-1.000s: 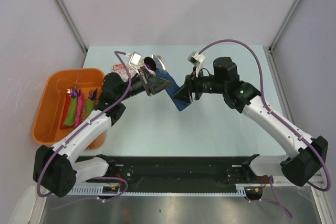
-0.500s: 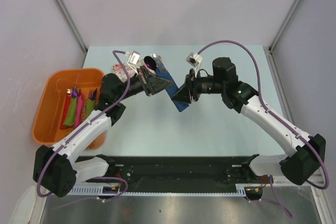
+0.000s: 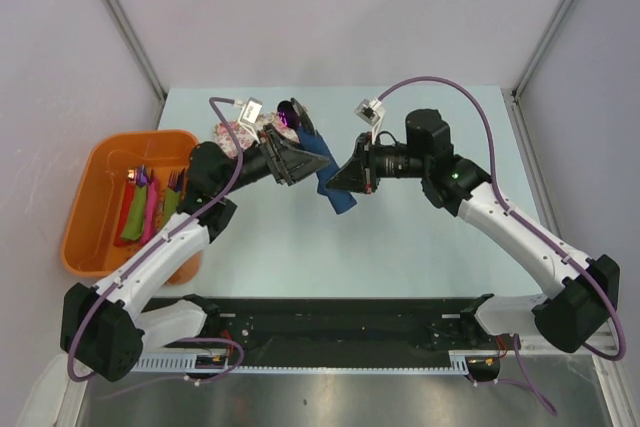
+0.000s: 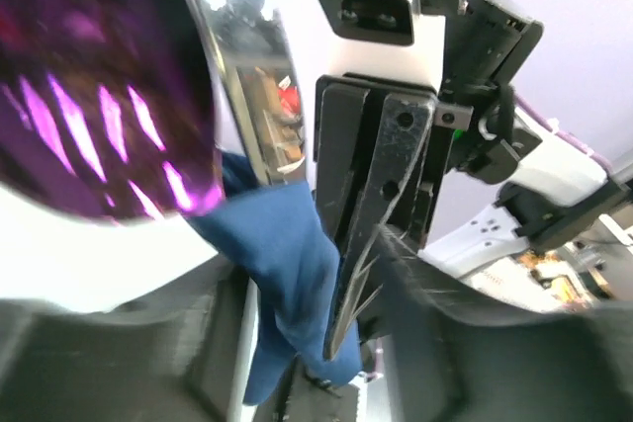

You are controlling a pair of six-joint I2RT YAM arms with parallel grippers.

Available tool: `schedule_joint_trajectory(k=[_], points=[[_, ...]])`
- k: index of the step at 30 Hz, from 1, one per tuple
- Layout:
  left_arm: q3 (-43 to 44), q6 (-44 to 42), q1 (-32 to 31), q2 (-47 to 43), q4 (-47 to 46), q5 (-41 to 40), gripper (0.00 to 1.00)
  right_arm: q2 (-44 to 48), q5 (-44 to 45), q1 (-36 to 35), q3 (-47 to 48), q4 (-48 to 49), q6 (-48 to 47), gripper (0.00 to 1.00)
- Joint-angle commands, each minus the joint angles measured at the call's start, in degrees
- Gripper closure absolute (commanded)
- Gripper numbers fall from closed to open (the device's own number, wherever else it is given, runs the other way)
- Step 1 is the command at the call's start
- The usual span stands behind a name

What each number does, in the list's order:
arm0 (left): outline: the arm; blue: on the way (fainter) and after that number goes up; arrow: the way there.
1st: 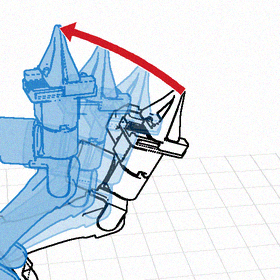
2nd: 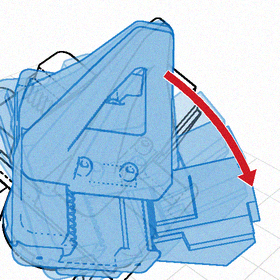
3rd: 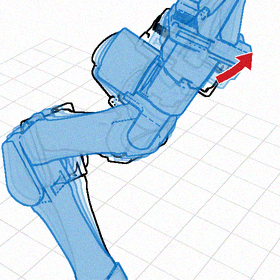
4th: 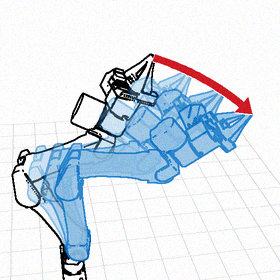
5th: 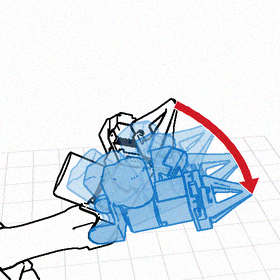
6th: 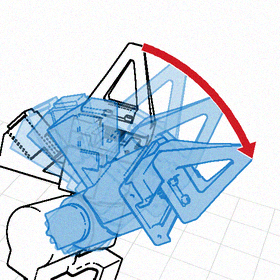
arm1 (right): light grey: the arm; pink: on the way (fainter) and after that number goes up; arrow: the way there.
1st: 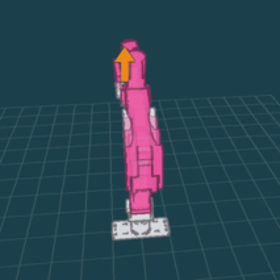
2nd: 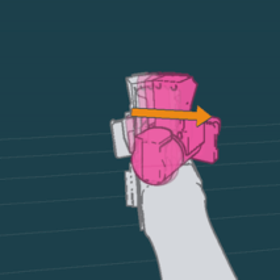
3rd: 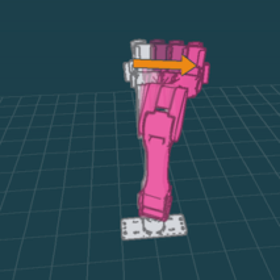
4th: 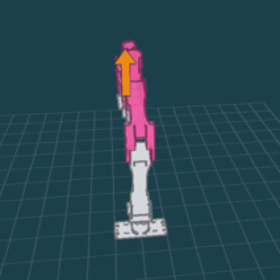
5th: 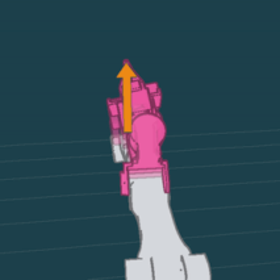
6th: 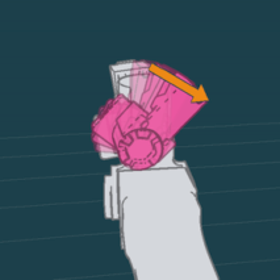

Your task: Place the utensils on the paper napkin and roll it up

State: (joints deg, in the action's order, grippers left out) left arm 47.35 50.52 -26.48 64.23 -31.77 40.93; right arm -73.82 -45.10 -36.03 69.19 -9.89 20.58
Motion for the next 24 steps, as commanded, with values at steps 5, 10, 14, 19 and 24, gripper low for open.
schedule_joint_trajectory(k=[5,10,14,19,24], points=[[-1.1,2.9,4.9,-2.4,3.8,0.1,0.20,1.5,2.6,0.6,3.1,9.3,6.4,1.00],[-0.9,6.2,5.2,-2.2,0.8,1.3,0.14,1.0,2.9,0.4,2.9,13.8,9.8,1.00],[-1.6,13.0,5.1,-0.2,-7.4,3.2,0.14,0.3,3.6,-0.4,3.1,15.3,10.4,1.00],[-2.7,17.1,3.7,1.0,-13.3,3.5,0.18,-0.4,5.4,-1.5,3.6,15.0,10.0,1.00],[-2.1,17.7,2.3,1.6,-13.5,3.0,0.31,-0.4,7.6,-2.8,3.6,14.6,9.0,1.00]])
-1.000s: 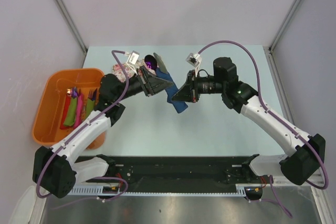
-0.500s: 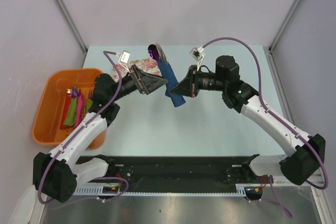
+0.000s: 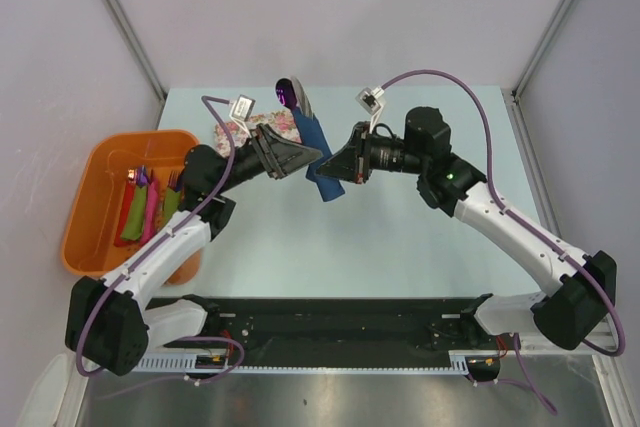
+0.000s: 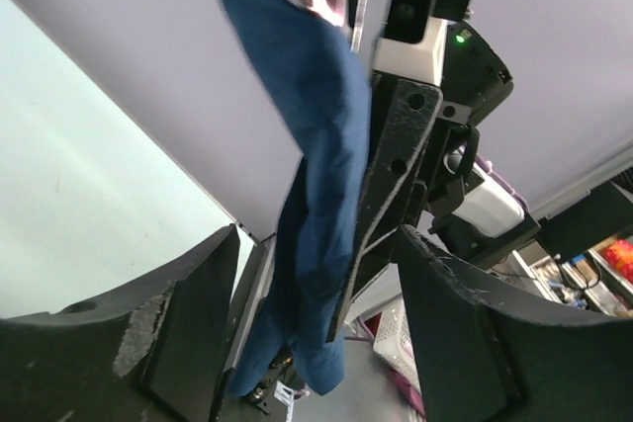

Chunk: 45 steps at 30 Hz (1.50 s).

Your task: Place the utensils on the paper napkin and roll it up

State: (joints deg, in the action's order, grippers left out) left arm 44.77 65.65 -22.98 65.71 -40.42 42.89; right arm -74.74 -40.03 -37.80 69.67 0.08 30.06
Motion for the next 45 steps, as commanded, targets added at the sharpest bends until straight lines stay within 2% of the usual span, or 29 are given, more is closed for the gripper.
schedule_joint_trajectory(k=[1,2,6,7,9,13,16,17,18,20,21,24,28,32,34,37,38,40,41,43,45], points=[[0.7,2.6,-1.3,0.1,-4.8,1.0,0.34,0.5,4.2,-1.2,3.3,4.2,-0.9,1.00],[0.9,2.6,-1.2,0.2,-4.7,0.7,0.41,0.6,4.9,-1.3,3.2,3.6,-1.3,1.00],[2.1,1.7,-1.3,0.2,-1.6,0.3,0.56,1.0,10.0,-2.8,3.1,1.8,-3.3,1.00],[2.3,1.0,-1.3,-0.1,0.6,0.1,0.64,1.1,11.2,-3.4,3.3,0.6,-4.2,1.00],[2.6,0.2,-1.2,-0.2,1.6,0.3,0.71,1.6,13.6,-4.9,3.3,0.2,-7.0,1.00],[2.9,-4.1,-0.7,-1.0,6.9,0.3,1.00,2.4,16.5,-6.9,3.0,-3.1,-11.5,1.00],[0.9,-4.6,0.4,-1.6,4.9,1.6,1.00,2.8,15.8,-7.3,2.4,-3.9,-13.2,1.00],[0.4,-4.8,0.7,-2.2,3.6,2.2,1.00,2.9,14.9,-7.2,2.2,-4.0,-13.5,0.95],[0.0,-5.4,1.1,-2.5,0.7,2.9,1.00,3.1,13.0,-7.0,1.9,-4.3,-13.8,0.80],[-1.1,-5.1,1.4,-3.1,-2.5,5.1,1.00,3.6,10.8,-6.6,0.7,-4.8,-14.3,0.64],[-1.3,-4.6,1.5,-3.4,-5.5,5.7,1.00,3.9,10.1,-6.3,0.4,-4.8,-14.5,0.51],[-1.9,-3.3,1.5,-3.9,-9.7,7.6,1.00,4.0,6.9,-5.3,-0.5,-5.4,-14.9,0.40],[-2.3,-1.8,1.4,-3.9,-13.4,8.7,1.00,3.7,3.0,-5.2,-1.1,-4.5,-15.1,0.37],[-2.4,-0.4,1.4,-3.6,-15.6,8.4,1.00,3.2,-0.7,-5.9,-1.4,-2.5,-13.7,0.38],[-2.1,-0.3,1.4,-3.6,-16.1,8.4,1.00,2.9,-1.3,-6.0,-1.4,-1.8,-13.6,0.43],[-2.1,-0.6,1.4,-3.7,-15.6,8.3,1.00,2.7,-1.4,-6.1,-1.3,-0.9,-13.0,0.58],[-2.1,-1.0,1.3,-3.7,-14.7,8.0,1.00,2.7,-1.0,-6.1,-1.1,-0.7,-12.9,0.67],[-2.1,-1.7,1.1,-4.3,-13.4,7.8,1.00,2.8,0.2,-6.3,-0.9,-1.0,-13.4,0.76],[-2.1,-2.9,1.0,-4.6,-11.1,7.5,1.00,2.7,0.8,-6.4,-0.5,-1.3,-13.9,0.85],[-1.6,-4.2,1.0,-5.1,-7.7,6.2,1.00,2.8,2.8,-6.9,-0.1,-3.2,-15.9,0.96],[-0.9,-6.6,1.0,-5.6,-1.9,5.5,0.99,2.9,7.0,-7.5,0.4,-4.8,-17.2,1.00]])
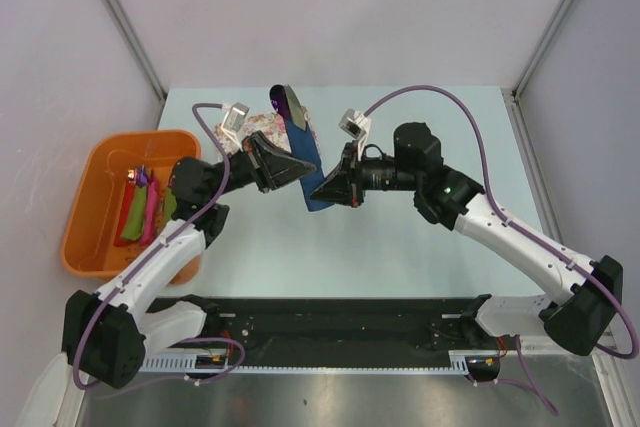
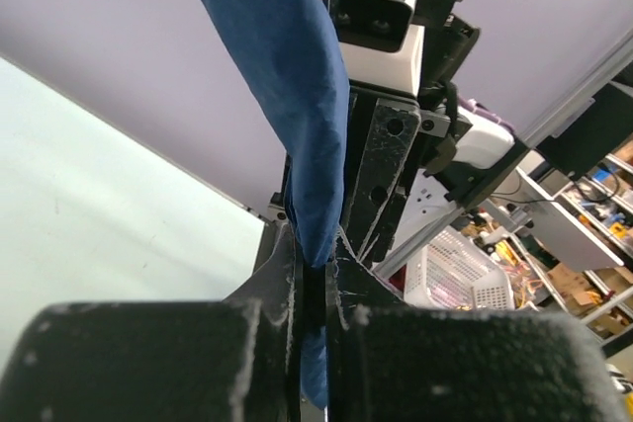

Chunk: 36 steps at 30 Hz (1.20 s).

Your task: Place the utensils on the paper napkin and roll it up

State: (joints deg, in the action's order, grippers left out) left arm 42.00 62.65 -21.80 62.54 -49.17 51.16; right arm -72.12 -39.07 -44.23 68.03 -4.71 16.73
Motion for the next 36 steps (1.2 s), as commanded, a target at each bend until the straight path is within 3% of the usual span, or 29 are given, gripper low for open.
schedule_joint_trajectory(k=[1,5,11,15,16,17,18,19,22,27,28,30,31,33,34,36], points=[[1.9,-3.9,-0.2,-2.6,7.7,-3.0,0.95,0.4,8.5,-1.3,2.2,-0.5,-5.0,1.00],[1.6,-6.0,-0.4,-3.6,11.6,-4.0,0.75,0.4,10.7,-1.3,2.5,-0.8,-5.4,1.00],[1.0,-6.5,-0.7,-3.7,12.8,-4.4,0.61,0.4,12.6,-1.6,2.9,-0.6,-4.8,1.00],[0.9,-6.9,-0.8,-3.8,13.5,-4.9,0.60,0.4,12.7,-1.6,3.1,-0.5,-4.1,1.00],[0.9,-7.0,-1.0,-3.7,13.4,-4.9,0.63,0.4,12.5,-1.7,3.1,-0.4,-3.8,1.00],[1.0,-7.7,-1.0,-3.8,13.5,-5.1,0.86,0.3,12.0,-1.7,3.1,-0.1,-3.7,1.00],[1.2,-8.4,-1.0,-3.7,14.1,-5.3,0.95,0.4,11.7,-1.7,3.1,0.0,-3.5,1.00],[1.5,-9.7,-1.0,-3.9,15.7,-5.3,1.00,0.3,10.6,-1.7,3.1,0.2,-3.4,1.00],[2.9,-14.0,-0.3,-4.2,20.3,-5.2,1.00,0.2,8.1,-1.7,2.9,0.3,-2.7,1.00],[5.9,-24.4,3.1,-6.5,30.3,-0.8,1.00,1.7,7.1,-0.7,2.6,-2.2,-3.2,0.51],[6.3,-28.2,5.0,-6.9,34.6,-0.1,1.00,2.5,7.1,0.1,2.5,-2.7,-3.5,0.35],[6.6,-31.7,8.9,-8.2,38.8,3.8,1.00,3.3,7.0,1.2,2.5,-4.5,-4.1,0.24],[6.9,-33.3,10.2,-8.7,40.9,5.2,1.00,4.3,7.1,1.6,2.5,-5.3,-4.7,0.07],[9.5,-38.2,12.7,-9.3,47.0,7.9,1.00,5.0,7.2,2.4,2.5,-7.4,-5.2,0.00],[10.5,-43.8,15.4,-9.5,54.4,9.6,1.00,5.2,7.1,3.4,2.4,-8.7,-5.7,0.00],[13.2,-48.3,18.5,-9.4,60.0,11.3,1.00,6.3,6.4,4.4,2.2,-9.8,-5.8,0.00]])
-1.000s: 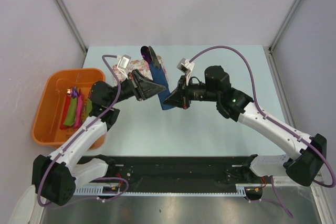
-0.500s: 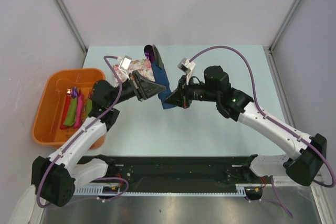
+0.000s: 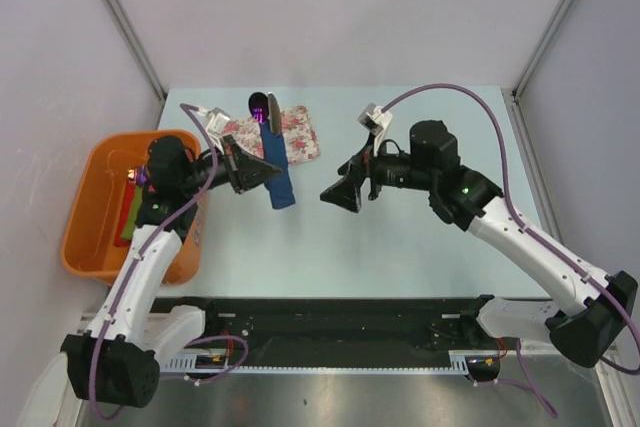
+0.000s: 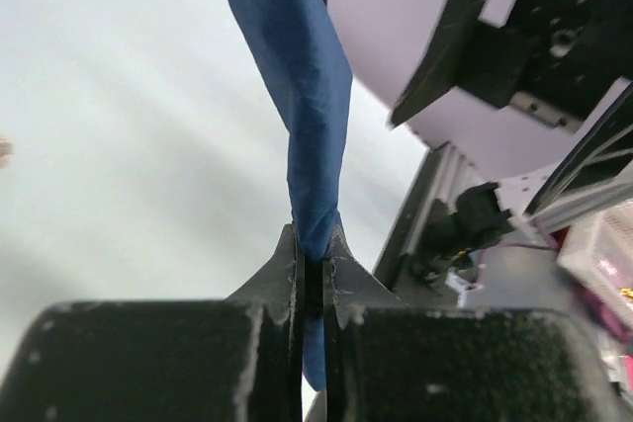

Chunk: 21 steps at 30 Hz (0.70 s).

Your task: Place the utensils on the paper napkin and roll it up

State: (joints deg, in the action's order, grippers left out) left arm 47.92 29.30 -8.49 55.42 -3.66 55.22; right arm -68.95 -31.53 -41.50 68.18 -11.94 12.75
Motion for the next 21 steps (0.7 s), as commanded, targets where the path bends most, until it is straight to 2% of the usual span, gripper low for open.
schedule_joint_trajectory(k=[1,4,6,12,15,21], points=[[8.4,-20.5,8.2,-1.7,21.1,8.2,1.00,3.4,-1.3,2.4,1.8,-3.4,-1.8,0.00],[13.2,-32.5,16.3,0.4,33.9,11.7,1.00,4.9,-1.0,2.8,0.6,-4.7,-3.4,0.00],[17.0,-39.5,19.3,1.4,41.5,12.2,1.00,5.8,-1.2,4.0,-0.3,-4.8,-3.6,0.00],[26.5,-56.7,32.5,7.9,59.0,13.2,1.00,3.2,-1.2,7.0,-1.6,-5.5,-6.2,0.00],[31.0,-64.6,35.6,11.9,66.8,10.6,1.00,-0.8,-0.9,7.7,0.6,-7.6,-9.7,0.00],[35.7,-71.2,37.9,15.2,73.9,2.6,1.00,-9.6,-1.2,8.8,10.0,-15.8,-12.4,0.00]])
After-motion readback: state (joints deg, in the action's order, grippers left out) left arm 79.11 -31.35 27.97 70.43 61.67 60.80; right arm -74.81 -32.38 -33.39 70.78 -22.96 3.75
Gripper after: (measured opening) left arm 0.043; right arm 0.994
